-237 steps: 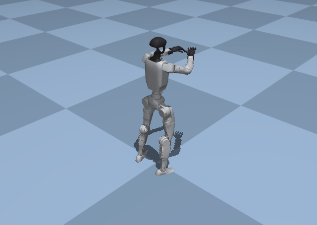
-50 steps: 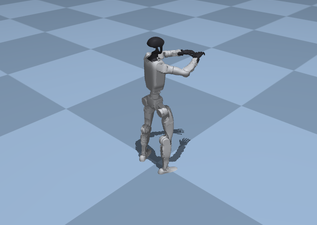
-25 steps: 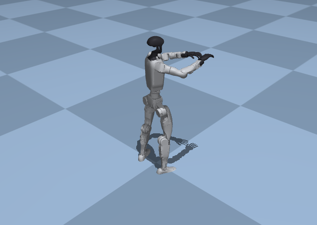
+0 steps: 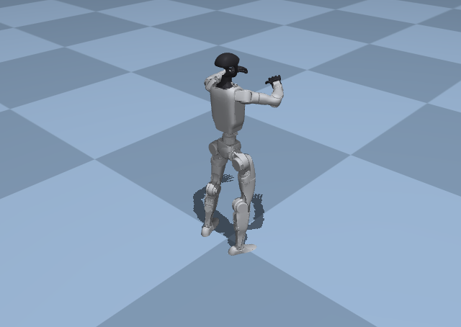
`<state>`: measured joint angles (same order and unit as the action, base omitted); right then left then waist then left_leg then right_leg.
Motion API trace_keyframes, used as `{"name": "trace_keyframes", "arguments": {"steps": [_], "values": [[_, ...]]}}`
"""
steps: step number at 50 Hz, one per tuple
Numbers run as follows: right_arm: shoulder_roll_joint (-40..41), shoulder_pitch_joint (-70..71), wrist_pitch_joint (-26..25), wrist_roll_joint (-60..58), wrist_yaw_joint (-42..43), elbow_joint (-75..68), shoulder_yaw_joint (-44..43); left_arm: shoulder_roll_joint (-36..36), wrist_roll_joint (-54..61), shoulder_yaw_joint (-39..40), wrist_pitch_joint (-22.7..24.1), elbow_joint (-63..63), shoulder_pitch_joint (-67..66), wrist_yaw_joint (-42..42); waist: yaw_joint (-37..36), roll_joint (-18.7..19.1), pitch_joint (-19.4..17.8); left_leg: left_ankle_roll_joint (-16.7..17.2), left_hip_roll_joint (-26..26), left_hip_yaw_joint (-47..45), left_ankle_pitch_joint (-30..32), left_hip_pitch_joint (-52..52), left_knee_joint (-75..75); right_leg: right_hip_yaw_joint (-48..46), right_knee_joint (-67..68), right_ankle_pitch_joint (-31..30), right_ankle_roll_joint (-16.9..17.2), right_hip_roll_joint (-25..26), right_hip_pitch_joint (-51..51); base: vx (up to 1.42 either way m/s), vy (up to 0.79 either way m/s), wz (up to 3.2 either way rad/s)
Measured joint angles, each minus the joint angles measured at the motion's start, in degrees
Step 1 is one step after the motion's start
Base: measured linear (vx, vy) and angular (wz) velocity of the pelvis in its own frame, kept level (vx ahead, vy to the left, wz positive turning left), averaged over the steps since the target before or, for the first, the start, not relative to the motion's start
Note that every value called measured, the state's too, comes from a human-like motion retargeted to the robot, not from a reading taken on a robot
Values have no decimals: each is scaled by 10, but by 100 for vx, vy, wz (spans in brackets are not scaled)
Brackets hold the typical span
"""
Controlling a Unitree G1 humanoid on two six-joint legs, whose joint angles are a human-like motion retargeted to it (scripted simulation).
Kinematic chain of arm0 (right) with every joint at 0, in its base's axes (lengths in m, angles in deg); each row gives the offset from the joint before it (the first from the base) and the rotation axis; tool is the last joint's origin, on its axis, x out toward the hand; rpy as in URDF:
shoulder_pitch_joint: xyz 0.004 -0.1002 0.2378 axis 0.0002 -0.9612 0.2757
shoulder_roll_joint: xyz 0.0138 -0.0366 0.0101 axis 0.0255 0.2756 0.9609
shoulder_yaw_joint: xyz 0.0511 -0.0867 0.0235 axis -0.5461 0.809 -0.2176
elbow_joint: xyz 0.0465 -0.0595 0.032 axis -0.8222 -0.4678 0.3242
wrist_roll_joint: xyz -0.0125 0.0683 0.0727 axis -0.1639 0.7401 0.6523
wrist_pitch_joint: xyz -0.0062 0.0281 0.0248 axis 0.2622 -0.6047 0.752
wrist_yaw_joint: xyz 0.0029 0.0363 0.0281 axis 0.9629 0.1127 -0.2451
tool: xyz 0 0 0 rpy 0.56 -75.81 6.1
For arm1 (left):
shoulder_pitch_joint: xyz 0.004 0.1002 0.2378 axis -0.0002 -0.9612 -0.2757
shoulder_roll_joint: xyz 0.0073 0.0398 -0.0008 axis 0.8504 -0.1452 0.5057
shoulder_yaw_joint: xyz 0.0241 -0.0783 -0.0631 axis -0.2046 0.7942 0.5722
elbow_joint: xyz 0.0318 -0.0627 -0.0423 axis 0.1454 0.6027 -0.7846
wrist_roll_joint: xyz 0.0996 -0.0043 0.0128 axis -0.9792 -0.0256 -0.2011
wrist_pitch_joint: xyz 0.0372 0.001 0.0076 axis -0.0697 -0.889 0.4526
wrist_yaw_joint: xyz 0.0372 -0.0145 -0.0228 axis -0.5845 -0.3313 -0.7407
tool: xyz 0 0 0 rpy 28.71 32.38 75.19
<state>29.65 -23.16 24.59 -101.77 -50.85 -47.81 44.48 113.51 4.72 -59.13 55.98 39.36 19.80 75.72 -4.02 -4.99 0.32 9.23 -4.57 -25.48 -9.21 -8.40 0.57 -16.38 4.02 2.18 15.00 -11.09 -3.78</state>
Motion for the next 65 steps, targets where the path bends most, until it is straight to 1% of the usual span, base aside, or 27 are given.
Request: {"name": "trace_keyframes", "arguments": {"steps": [3, 6, 8, 10, 12, 15, 18, 22, 27, 31, 36, 40, 43, 46, 51, 54, 57, 60, 65], "values": [[7, 36, -46, 6, 16, -32, -6, 2, 41, -9, -19, 2, -13, 72, -14, -1, 1, -2, 2, 11, 1, 5, 1, -12, -2, 0, 0, -3, -4, 3, 1, 36], [18, 73, -88, 8, 22, -96, -11, 0, 67, -20, -30, -24, -29, 142, -26, -2, 4, -3, 3, 22, 1, 9, 1, -25, -3, 1, -2, -6, -8, 3, 1, 39], [26, 93, -104, 9, 17, -139, -12, -4, 71, -24, -29, -48, -37, 170, -32, -3, 6, -1, 4, 29, 2, 11, 1, -33, -4, 1, -5, -7, -11, 3, 2, 40], [30, 105, -108, 10, 9, -169, -9, -12, 66, -25, -22, -74, -40, 178, -36, -3, 7, 1, 5, 37, 3, 13, 1, -41, -4, 2, -7, -9, -15, 4, 2, 39], [29, 105, -100, 13, 3, -173, 0, -22, 56, -23, -11, -96, -37, 162, -37, -3, 8, 3, 6, 43, 4, 14, 1, -49, -3, 4, -9, -10, -19, 4, 2, 37], [21, 81, -78, 28, 3, -131, 8, -39, 43, -20, 4, -123, -18, 115, -35, -2, 9, 5, 8, 52, 5, 13, 1, -58, 0, 6, -12, -13, -25, 4, 2, 30], [7, 39, -54, 43, 0, -42, 9, -58, 45, -21, 8, -136, 15, 76, -27, 1, 8, 7, 10, 56, 5, 11, 1, -63, 3, 9, -12, -15, -28, 1, 1, 7], [-8, -25, -33, 68, -14, 91, -1, -78, 53, -34, -3, -120, 73, 47, -9, 8, 4, 7, 11, 55, 4, 7, 1, -61, 7, 11, -9, -17, -29, 0, 0, 0], [-19, -79, -18, 109, -18, 224, -13, -85, 45, -83, -18, -42, 150, 8, 25, 18, -3, 4, 11, 40, 1, 1, 1, -44, 9, 10, -4, -17, -23, 1, 1, -32], [-35, -95, -13, 142, -19, 296, -20, -83, 39, -136, -25, 43, 195, -27, 59, 26, -9, 1, 10, 21, -1, -4, 1, -24, 7, 8, -1, -15, -16, 0, 0, -47], [-64, -96, -18, 174, -32, 346, -25, -84, 69, -184, -33, 133, 221, -47, 101, 33, -16, 0, 8, -4, -1, -8, -1, 0, 2, 2, 0, -9, -5, -1, 0, -49], [-85, -96, -24, 188, -46, 352, -24, -87, 95, -197, -36, 164, 220, -49, 130, 37, -16, 1, 6, -20, -2, -9, -1, 15, -2, -2, 0, -5, 2, -1, 0, -38], [-98, -94, -32, 191, -56, 331, -26, -92, 102, -193, -35, 154, 215, -48, 146, 38, -15, 2, 6, -28, -3, -10, -1, 21, -3, -4, 0, -4, 6, 0, 2, -24], [-102, -85, -45, 182, -67, 281, -32, -95, 102, -170, -39, 102, 203, -38, 152, 38, -16, 3, 6, -33, -4, -12, 0, 26, -1, -4, -2, -5, 8, 0, 0, 0], [-89, -58, -82, 136, -76, 149, -48, -102, 102, -111, -52, -60, 156, 17, 141, 36, -10, 4, 3, -37, -7, -13, 4, 29, 4, -3, -8, -2, 9, 0, 0, 0], [-74, -27, -100, 96, -65, 50, -54, -103, 97, -93, -51, -176, 125, 61, 122, 33, -4, 5, 1, -37, -10, -14, 6, 29, 6, -2, -10, -1, 8, 0, 0, 0], [-56, 10, -112, 63, -38, -58, -54, -99, 90, -99, -36, -284, 104, 93, 99, 30, 2, 5, -1, -35, -13, -14, 8, 28, 7, 0, -11, 0, 6, 0, 0, 0], [-39, 52, -115, 43, -13, -166, -42, -95, 89, -121, -9, -372, 95, 124, 74, 26, 10, 6, -3, -31, -14, -13, 9, 24, 6, 0, -11, 1, 3, 1, -1, 6], [-19, 96, -131, 96, -3, -305, -36, -112, 111, -162, 8, -464, 92, 148, 34, 21, 19, 7, -5, -21, -16, -10, 10, 15, 2, 0, -12, 3, -3, 2, -2, 22]]}}
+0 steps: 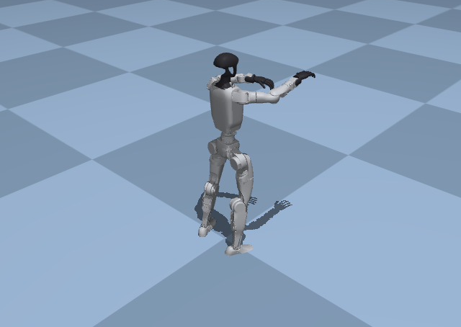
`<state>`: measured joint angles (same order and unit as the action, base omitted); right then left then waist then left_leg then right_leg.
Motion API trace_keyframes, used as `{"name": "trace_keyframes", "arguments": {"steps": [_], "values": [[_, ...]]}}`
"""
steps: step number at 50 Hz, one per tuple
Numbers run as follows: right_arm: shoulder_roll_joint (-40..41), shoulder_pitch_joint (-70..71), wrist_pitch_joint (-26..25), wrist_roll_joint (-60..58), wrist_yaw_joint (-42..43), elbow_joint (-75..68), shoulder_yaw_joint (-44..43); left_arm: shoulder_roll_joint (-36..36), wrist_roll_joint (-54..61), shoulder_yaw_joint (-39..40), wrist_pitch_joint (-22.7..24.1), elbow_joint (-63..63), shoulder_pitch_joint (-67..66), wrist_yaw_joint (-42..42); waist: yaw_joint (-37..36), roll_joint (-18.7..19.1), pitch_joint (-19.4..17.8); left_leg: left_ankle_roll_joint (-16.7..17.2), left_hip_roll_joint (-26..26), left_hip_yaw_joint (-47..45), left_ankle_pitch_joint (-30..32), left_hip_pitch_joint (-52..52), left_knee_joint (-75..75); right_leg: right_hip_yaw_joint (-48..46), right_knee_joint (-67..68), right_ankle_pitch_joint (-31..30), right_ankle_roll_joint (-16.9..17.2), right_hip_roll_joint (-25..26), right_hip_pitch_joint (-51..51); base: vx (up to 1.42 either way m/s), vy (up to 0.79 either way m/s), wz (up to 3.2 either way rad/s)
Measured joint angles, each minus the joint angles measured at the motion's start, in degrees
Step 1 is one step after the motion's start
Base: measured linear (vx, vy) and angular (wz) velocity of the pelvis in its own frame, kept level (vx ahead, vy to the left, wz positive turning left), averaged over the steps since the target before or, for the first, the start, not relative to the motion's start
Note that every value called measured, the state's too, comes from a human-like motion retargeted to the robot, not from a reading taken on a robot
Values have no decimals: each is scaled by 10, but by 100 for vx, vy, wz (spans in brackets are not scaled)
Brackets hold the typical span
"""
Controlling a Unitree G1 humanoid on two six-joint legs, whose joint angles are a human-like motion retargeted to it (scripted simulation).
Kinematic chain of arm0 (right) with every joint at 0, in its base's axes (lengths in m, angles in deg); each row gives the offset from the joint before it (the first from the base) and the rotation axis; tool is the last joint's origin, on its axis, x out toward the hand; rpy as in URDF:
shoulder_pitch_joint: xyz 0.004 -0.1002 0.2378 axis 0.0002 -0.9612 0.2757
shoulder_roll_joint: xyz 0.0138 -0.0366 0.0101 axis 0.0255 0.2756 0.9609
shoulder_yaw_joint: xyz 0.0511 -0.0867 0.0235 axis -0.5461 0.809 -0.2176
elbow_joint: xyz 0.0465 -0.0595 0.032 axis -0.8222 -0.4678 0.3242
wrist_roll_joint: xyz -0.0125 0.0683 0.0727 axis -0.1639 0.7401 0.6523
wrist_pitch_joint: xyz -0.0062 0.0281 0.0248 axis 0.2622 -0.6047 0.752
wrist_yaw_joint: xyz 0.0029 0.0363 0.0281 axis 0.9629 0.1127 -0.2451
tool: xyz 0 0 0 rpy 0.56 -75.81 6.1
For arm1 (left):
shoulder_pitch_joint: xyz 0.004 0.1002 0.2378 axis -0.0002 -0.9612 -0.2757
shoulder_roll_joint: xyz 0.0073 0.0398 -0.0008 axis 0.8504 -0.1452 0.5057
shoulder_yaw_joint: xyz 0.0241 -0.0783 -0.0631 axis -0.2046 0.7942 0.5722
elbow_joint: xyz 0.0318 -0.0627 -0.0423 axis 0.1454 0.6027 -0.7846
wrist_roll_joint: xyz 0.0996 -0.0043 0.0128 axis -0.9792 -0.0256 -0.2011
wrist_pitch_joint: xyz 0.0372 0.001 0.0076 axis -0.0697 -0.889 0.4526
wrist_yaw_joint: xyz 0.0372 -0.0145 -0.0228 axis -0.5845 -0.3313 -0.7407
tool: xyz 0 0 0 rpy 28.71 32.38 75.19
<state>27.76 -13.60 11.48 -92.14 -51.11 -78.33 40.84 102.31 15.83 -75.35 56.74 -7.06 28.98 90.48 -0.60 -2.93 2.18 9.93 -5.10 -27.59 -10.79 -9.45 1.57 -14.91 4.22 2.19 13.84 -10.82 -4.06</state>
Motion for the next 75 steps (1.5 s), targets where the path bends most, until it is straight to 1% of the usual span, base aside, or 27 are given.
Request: {"name": "trace_keyframes", "arguments": {"steps": [4, 7, 12, 15, 20, 24, 30, 34, 38, 44, 48, 53, 59, 62, 65, 68, 71, 75], "values": [[14, 12, -10, 48, 8, -66, -3, -25, 24, -21, -4, -24, 4, 12, -19, -2, 4, 0, -1, 8, 1, 3, 0, -9, -2, 0, -1, 0, -4, 1, -1, 23], [10, 4, -9, 56, 11, -55, -5, -42, 29, -28, -6, -20, 13, 12, -23, -1, 3, 1, 0, 13, 2, 4, 0, -14, -2, 1, -1, -1, -6, 0, 0, 12], [-22, -42, 15, 15, 19, 85, -1, -60, -2, -28, 2, 22, 53, -24, -11, 7, -3, 3, 2, 14, 3, 4, 0, -15, -3, 2, 3, -4, -8, 0, 0, 0], [-43, -77, 36, -11, 33, 201, -2, -65, -35, -26, -1, 68, 90, -71, 6, 16, -10, 3, 4, 9, 4, 2, -2, -11, -3, 2, 5, -5, -6, 0, 0, -7], [-74, -138, 56, -2, 1, 403, -18, -90, -61, -27, -35, 192, 153, -106, 46, 31, -21, 2, 7, -7, 4, -4, -4, 5, -6, 1, 10, -5, -2, -1, 0, -31], [-77, -173, 58, 29, -27, 513, -30, -118, -49, -37, -62, 326, 197, -114, 84, 41, -29, -1, 8, -24, 4, -8, -7, 21, -9, -1, 11, -3, 6, -1, 0, -42], [-74, -190, 50, 68, -52, 600, -32, -172, 5, -49, -87, 517, 239, -131, 135, 52, -39, -2, 7, -49, 6, -12, -10, 44, -13, -6, 12, 4, 17, -2, -1, -41], [-75, -187, 48, 75, -51, 611, -27, -202, 32, -49, -86, 569, 246, -142, 155, 53, -43, -1, 6, -60, 6, -14, -11, 52, -14, -9, 12, 8, 21, -1, -1, -26], [-78, -185, 48, 65, -48, 590, -28, -212, 21, -41, -77, 533, 236, -142, 161, 50, -42, 0, 5, -63, 5, -14, -9, 54, -14, -10, 12, 8, 23, 0, 0, 0], [-77, -182, 32, 31, -57, 498, -49, -192, -25, -5, -67, 359, 188, -117, 140, 40, -35, 0, 8, -53, 3, -12, -7, 45, -11, -8, 11, 2, 19, 0, 1, 10], [-68, -166, 11, 11, -52, 414, -61, -161, -20, 6, -62, 216, 149, -93, 109, 30, -30, 0, 7, -41, 3, -9, -6, 34, -9, -6, 8, 0, 14, 0, 0, 29], [-45, -119, -7, -4, -15, 301, -57, -107, 21, -15, -42, 58, 113, -71, 58, 14, -24, 0, 6, -21, 3, -5, -6, 16, -7, -3, 4, -1, 7, 0, 0, 36], [-2, -45, -4, -28, 30, 150, -18, -45, 46, -43, -2, -58, 77, -45, -8, -7, -17, -2, 4, 6, 4, 4, -6, -9, -7, -2, 2, -3, -1, 0, -1, 42], [20, -18, -4, -27, 34, 80, 2, -17, 41, -45, 8, -80, 58, -36, -37, -15, -14, -2, 4, 19, 5, 9, -6, -22, -8, -1, 1, -3, -4, 0, 0, 42], [43, -3, -6, -11, 30, 23, 15, 9, 29, -39, 10, -77, 41, -32, -62, -21, -13, -2, 4, 31, 7, 13, -7, -33, -9, -1, 0, -4, -7, 0, 0, 39], [56, -8, -7, 7, 24, 10, 17, 31, 20, -26, 2, -47, 28, -34, -79, -25, -12, -3, 5, 40, 9, 17, -9, -43, -9, -1, -1, -5, -10, 0, 1, 33], [53, -23, -5, 11, 21, 52, 18, 48, 13, -11, -11, 4, 26, -43, -87, -27, -14, -4, 7, 47, 11, 18, -11, -51, -9, 0, 0, -8, -13, 0, 1, 24], [38, -54, 10, 0, 29, 174, 17, 65, 0, 7, -24, 93, 39, -67, -85, -24, -19, -6, 11, 50, 13, 18, -13, -56, -9, 1, 2, -12, -15, 0, 0, 0]]}}
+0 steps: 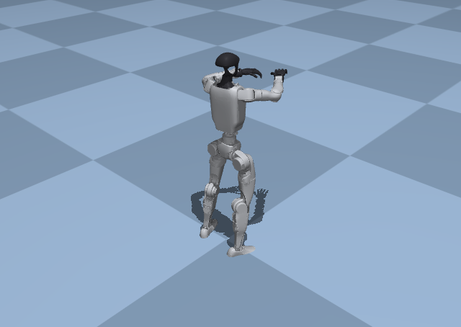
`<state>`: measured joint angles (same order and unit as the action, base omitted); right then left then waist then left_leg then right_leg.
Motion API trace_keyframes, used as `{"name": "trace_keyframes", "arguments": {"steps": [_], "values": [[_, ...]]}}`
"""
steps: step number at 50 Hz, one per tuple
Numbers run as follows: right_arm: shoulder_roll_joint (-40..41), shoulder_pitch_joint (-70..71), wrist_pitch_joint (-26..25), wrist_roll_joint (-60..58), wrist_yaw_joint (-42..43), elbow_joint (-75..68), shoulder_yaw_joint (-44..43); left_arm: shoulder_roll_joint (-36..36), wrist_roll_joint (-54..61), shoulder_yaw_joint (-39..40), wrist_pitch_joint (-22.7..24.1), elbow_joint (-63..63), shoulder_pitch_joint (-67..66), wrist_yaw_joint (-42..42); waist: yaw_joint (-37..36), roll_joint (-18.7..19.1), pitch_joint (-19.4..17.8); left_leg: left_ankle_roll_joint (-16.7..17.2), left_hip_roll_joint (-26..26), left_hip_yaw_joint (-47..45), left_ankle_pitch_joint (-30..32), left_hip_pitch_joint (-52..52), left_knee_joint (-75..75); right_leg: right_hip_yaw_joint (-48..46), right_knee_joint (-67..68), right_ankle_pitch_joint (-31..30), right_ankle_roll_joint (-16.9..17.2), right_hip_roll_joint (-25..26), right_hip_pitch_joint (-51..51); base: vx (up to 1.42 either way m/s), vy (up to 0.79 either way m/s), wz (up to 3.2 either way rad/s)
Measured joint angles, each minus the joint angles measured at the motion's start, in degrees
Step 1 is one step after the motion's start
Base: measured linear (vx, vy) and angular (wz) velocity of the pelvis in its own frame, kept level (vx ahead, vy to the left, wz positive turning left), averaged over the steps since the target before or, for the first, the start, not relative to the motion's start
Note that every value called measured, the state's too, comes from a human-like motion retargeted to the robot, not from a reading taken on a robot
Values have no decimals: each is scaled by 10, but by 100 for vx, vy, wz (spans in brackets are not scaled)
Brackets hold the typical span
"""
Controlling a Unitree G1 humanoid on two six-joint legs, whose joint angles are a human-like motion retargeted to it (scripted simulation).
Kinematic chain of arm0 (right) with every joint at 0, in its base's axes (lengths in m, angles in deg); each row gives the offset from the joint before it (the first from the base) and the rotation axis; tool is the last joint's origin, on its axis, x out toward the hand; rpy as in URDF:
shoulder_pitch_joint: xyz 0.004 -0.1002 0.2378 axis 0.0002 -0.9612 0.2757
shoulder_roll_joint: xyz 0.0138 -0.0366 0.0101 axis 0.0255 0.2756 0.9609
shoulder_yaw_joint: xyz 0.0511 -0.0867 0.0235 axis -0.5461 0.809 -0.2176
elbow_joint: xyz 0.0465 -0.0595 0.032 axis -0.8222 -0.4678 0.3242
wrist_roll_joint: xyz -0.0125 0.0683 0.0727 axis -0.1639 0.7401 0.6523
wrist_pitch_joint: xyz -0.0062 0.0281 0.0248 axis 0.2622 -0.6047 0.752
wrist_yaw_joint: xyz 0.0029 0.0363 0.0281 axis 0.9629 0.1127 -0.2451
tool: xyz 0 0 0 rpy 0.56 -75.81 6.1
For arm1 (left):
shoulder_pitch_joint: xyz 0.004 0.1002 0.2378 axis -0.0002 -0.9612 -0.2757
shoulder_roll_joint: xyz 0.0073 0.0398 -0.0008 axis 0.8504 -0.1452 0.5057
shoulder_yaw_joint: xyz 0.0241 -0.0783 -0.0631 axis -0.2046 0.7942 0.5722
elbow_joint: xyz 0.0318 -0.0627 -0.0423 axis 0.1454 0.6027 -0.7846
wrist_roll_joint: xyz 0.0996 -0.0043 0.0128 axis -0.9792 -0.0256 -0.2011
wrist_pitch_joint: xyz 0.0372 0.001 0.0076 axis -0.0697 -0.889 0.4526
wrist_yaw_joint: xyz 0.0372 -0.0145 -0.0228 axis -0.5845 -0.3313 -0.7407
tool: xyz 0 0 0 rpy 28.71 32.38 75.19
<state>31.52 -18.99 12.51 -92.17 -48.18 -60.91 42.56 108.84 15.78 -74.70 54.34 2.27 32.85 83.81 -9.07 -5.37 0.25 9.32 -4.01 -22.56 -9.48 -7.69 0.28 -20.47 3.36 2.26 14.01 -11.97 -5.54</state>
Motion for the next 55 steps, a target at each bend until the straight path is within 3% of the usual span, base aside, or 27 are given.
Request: {"name": "trace_keyframes", "arguments": {"steps": [10, 17, 20, 25, 35, 40, 46, 55], "values": [[-53, -55, 59, 69, -31, 404, -13, 5, 15, -19, -13, 316, 67, -53, 63, 16, -15, -3, 7, -14, 1, -6, -1, 17, -2, -2, 10, -5, 4, 0, 1, -12], [-84, -76, 72, 137, -25, 551, -24, -6, 96, -37, -27, 504, 93, -77, 116, 23, -21, -2, 6, -31, 6, -6, -2, 36, -8, -8, 10, -1, 15, -2, 1, -30], [-102, -80, 66, 138, -39, 559, -28, 8, 98, -40, -29, 486, 87, -66, 127, 24, -19, -1, 5, -37, 6, -5, -1, 42, -10, -11, 10, 0, 19, -1, 1, -15], [-123, -65, 52, 89, -69, 478, -31, 41, 42, -20, -21, 337, 61, -41, 119, 19, -16, 2, 4, -40, 4, -3, 1, 44, -9, -12, 10, 1, 22, 0, 0, 0], [-78, -25, 24, -52, -25, 51, -13, 27, -12, 30, 18, 28, -20, -4, 56, 6, 2, 4, 0, -24, 0, 0, 1, 24, -1, -8, 4, 2, 16, 1, -1, 18], [-67, -26, -5, -38, -34, -88, -24, -1, 20, 22, 11, -67, -38, 54, 34, 3, 7, 6, -2, -13, 0, 1, 1, 12, 1, -6, 2, 2, 9, 1, -2, 26], [-99, -55, 0, -25, -48, -38, -28, -36, 9, 12, 6, -96, -30, 58, 37, 8, 5, 7, -3, -14, -1, -1, 2, 12, 1, -4, 3, 3, 6, 0, 0, 0], [-177, -112, 44, 25, -69, 297, -51, -81, -64, 8, -16, 51, 38, -19, 102, 34, -12, 5, -4, -45, -2, -12, 0, 45, -1, -4, 10, 7, 16, -1, -2, -33]]}}
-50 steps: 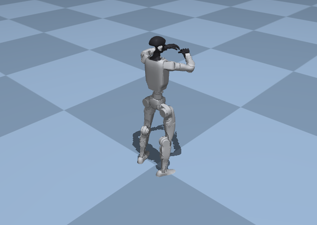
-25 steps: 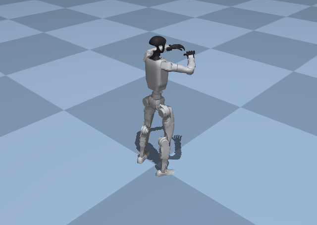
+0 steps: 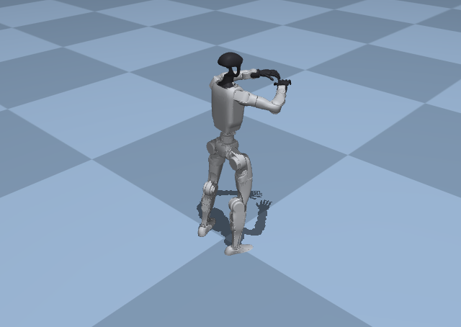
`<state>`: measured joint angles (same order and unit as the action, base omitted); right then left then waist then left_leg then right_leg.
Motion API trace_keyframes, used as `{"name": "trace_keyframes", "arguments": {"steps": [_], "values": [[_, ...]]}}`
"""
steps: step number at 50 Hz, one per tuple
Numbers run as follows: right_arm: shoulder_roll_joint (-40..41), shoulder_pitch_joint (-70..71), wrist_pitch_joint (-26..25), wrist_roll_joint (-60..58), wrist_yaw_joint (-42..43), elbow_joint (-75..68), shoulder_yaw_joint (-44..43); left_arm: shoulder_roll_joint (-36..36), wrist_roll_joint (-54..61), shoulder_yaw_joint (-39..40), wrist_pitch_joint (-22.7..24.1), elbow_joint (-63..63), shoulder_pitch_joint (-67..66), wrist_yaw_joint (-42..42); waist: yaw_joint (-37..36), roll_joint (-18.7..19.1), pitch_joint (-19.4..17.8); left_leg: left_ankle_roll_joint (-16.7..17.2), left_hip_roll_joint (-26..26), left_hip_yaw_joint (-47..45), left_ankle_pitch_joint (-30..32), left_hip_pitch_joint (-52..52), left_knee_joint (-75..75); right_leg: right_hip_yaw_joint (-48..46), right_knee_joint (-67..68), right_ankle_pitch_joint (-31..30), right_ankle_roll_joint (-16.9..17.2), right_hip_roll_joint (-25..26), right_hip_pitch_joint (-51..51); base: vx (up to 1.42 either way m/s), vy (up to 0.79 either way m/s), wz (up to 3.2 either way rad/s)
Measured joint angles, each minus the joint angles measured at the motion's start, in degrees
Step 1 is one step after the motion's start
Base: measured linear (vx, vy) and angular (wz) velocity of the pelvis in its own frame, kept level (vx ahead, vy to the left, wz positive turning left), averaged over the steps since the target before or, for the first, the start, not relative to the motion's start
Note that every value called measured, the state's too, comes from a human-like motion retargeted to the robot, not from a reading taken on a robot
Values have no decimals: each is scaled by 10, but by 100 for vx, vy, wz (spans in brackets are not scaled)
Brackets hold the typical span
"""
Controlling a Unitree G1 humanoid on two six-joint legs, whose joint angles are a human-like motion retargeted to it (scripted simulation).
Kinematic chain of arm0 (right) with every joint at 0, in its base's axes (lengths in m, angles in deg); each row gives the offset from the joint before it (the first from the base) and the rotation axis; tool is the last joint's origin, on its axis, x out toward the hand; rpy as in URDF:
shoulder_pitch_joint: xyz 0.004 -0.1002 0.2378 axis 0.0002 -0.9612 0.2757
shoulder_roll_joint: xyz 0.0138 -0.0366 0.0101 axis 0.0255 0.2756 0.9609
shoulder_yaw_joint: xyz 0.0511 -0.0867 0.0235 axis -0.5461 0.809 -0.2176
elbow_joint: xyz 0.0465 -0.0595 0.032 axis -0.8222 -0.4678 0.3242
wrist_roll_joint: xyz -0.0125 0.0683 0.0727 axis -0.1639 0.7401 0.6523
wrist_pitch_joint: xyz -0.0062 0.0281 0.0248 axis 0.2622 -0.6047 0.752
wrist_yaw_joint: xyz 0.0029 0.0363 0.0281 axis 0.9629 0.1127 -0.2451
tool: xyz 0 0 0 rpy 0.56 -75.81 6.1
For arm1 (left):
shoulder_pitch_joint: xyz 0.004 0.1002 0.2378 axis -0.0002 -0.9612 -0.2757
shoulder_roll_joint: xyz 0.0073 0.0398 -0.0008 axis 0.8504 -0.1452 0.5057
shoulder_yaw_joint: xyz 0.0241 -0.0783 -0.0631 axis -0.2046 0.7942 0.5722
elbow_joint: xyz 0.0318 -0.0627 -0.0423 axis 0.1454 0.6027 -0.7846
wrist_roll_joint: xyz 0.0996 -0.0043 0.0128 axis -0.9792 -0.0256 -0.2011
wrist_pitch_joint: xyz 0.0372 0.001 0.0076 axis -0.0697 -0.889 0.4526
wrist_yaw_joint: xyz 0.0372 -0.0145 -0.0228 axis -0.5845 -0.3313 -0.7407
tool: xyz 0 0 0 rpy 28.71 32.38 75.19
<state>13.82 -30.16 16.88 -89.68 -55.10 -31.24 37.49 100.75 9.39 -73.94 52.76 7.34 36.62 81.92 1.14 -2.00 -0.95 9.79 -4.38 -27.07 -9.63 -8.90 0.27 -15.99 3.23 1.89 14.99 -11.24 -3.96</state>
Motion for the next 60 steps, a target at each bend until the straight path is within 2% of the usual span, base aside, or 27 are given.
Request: {"name": "trace_keyframes", "arguments": {"steps": [7, 10, 14, 20, 27, 33, 39, 44, 50, 55, 60], "values": [[-41, -35, 5, 80, -17, 203, -34, -48, 32, -24, -37, 234, 77, -26, 73, 22, -11, 0, -6, -35, 4, -5, -4, 32, -7, -7, 0, 14, 17, -2, -5, -50], [-56, -42, -1, 101, -26, 237, -44, -76, 69, -30, -48, 314, 103, -28, 99, 28, -14, 0, -8, -45, 5, -6, -5, 41, -9, -10, 0, 17, 22, -2, -3, -36], [-68, -39, -12, 98, -34, 217, -48, -105, 96, -34, -49, 334, 118, -29, 119, 32, -15, 2, -8, -53, 6, -6, -5, 47, -11, -12, 0, 18, 25, -1, -1, -12], [-50, -12, -24, 39, -25, 76, -44, -129, 62, -31, -28, 189, 99, -25, 117, 28, -12, 4, -5, -48, 4, -5, -1, 43, -8, -10, 0, 13, 23, 0, 0, 3], [12, 30, -34, -44, 50, -162, -39, -124, 32, -40, 21, -63, 50, -13, 71, 16, -2, 6, -5, -24, 1, 1, 4, 22, -4, -3, -5, 7, 13, 1, 0, 33], [58, 69, -39, -65, 90, -329, -13, -67, 59, -47, 51, -220, 7, 3, 14, 2, 7, 7, -6, 2, 2, 7, 4, 0, -2, 0, -9, 5, 4, 0, 0, 42], [91, 78, -37, -38, 54, -378, 15, 31, 71, -11, 48, -259, -50, 0, -33, -10, 11, 3, -6, 22, 4, 12, 1, -17, -2, 1, -8, 4, -2, 0, 0, 32], [101, 62, -28, -25, 13, -288, 38, 96, 70, 36, 27, -175, -88, 3, -52, -15, 10, -3, -3, 29, 6, 14, -2, -25, -3, 0, -5, 2, -4, 0, 0, 8], [86, 46, 0, -8, -25, -65, 56, 124, 55, 71, -11, 20, -85, -1, -48, -12, 5, -7, 1, 31, 7, 13, -3, -27, -3, 0, -2, -2, -5, 0, 0, 0], [73, 53, 29, 21, 8, 102, 63, 119, 42, 62, -14, 202, -52, -48, -28, -8, -2, -6, 4, 32, 10, 14, -4, -28, -6, 0, 0, -5, -5, 0, 0, 0], [55, 64, 51, 46, 57, 204, 60, 96, 50, 31, -3, 336, -12, -100, -6, -6, -7, -3, 8, 36, 14, 16, -7, -33, -11, -2, 0, -7, -6, 0, 0, 0]]}}
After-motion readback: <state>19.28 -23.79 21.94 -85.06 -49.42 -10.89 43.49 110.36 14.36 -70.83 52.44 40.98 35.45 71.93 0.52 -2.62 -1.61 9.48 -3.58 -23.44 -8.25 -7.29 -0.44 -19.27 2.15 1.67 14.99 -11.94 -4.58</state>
